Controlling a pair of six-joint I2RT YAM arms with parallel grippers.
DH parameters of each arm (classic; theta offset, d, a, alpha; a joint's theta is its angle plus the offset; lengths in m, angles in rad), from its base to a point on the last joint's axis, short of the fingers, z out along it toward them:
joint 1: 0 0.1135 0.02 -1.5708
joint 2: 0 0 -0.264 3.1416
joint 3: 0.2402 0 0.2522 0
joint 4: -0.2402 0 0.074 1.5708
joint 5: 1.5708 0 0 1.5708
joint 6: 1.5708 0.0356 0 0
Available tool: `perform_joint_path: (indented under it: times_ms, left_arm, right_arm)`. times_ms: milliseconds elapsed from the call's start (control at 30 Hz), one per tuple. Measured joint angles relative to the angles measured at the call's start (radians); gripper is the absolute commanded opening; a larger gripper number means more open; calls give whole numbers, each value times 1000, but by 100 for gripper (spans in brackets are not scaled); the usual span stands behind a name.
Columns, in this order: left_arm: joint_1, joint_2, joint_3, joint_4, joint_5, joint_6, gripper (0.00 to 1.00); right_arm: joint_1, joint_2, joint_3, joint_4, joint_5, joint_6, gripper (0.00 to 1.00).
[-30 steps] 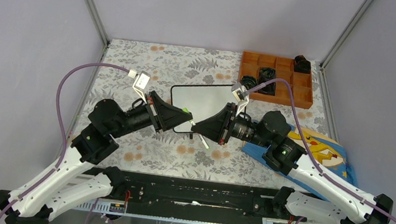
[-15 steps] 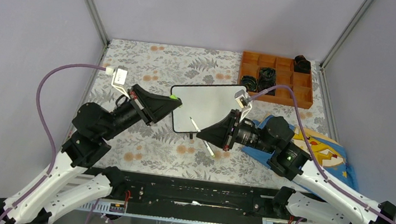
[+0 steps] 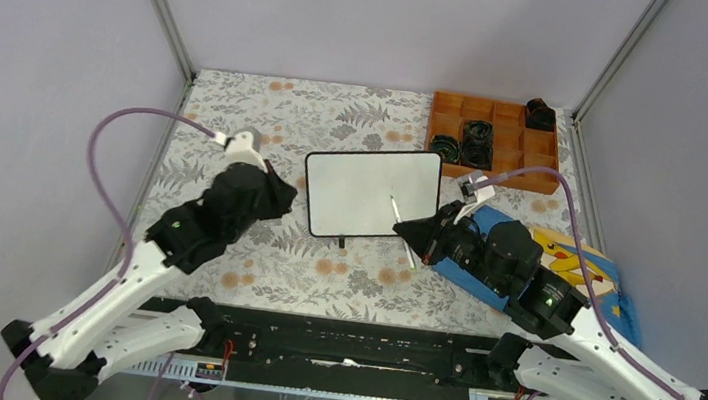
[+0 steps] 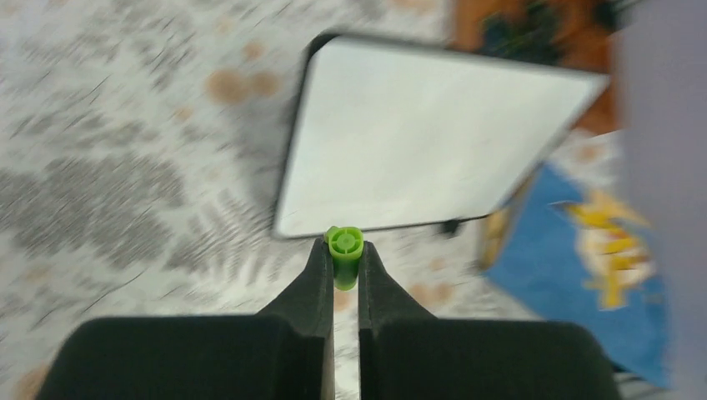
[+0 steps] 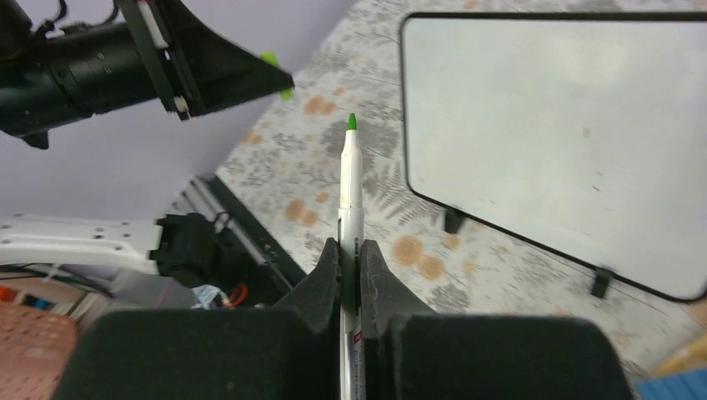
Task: Write a sentence on the whiteboard
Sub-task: Place the pen cap at the center of the board.
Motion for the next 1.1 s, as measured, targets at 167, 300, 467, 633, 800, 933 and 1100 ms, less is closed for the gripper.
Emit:
perform_joint_path:
  times_ms: [167, 300, 467, 633, 800, 933, 1100]
  left_arm:
    - [65, 106, -122, -110, -29, 16, 0]
    - [174, 178, -171, -122, 0, 40, 0]
    - [249, 282, -190, -94, 16, 73, 0]
    - [330, 433, -201, -46, 72, 106, 0]
    - [336, 561, -200, 2, 107, 132, 0]
    - [346, 653, -180, 16, 130, 144, 0]
    - [359, 719, -161, 37, 157, 148, 8]
  right_arm:
    - [0, -18, -8, -90, 96, -15, 0]
    - [0, -47, -22, -116, 124, -15, 0]
    - [0, -72, -26, -134, 138, -16, 0]
    - [0, -88, -39, -139, 139, -17, 0]
    - [0, -91, -39, -142, 138, -17, 0]
    - [0, -91, -40, -145, 137, -16, 0]
    - [0, -92, -42, -149, 136, -16, 0]
